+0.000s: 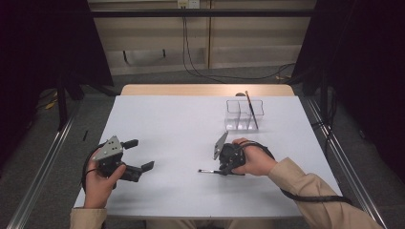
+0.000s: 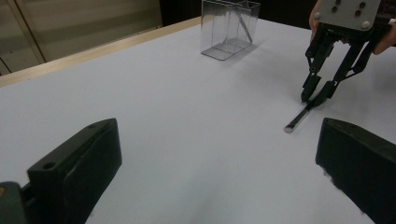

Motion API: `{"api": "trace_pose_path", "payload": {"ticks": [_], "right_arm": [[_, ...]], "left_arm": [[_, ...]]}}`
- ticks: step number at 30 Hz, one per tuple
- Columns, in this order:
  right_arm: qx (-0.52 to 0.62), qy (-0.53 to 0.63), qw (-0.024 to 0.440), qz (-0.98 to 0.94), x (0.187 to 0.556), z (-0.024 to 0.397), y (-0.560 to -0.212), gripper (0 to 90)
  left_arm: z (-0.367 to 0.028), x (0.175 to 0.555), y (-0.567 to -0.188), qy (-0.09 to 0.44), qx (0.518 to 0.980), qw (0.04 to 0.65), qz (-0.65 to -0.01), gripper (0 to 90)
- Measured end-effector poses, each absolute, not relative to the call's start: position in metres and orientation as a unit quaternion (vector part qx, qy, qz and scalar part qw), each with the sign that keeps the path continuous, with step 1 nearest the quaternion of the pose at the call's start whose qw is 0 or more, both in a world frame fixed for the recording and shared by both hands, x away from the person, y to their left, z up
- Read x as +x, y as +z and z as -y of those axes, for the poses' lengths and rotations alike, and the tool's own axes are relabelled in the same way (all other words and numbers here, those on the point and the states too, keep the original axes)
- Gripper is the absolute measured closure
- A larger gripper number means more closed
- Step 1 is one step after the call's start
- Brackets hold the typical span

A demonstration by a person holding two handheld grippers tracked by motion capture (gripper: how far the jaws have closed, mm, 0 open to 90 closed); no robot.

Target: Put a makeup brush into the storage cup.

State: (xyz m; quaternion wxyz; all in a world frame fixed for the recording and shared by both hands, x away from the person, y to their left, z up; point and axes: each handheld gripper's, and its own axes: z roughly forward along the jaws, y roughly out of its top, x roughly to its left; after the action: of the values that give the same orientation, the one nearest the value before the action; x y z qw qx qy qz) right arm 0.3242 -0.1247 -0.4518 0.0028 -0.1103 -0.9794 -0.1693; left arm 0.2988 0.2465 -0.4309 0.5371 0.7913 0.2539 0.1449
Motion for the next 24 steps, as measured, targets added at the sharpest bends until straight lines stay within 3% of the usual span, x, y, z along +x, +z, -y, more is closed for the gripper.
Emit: {"api": "trace_pose_path", "payload": {"ticks": [24], "right_arm": [[-0.185, -0.222, 0.006, 0.957, 0.324, 0.133, -0.45, 84.8]], "left_arm": [[-0.248, 0.298, -0.431, 0.145, 0.791, 0.537, -0.254, 0.3]]}}
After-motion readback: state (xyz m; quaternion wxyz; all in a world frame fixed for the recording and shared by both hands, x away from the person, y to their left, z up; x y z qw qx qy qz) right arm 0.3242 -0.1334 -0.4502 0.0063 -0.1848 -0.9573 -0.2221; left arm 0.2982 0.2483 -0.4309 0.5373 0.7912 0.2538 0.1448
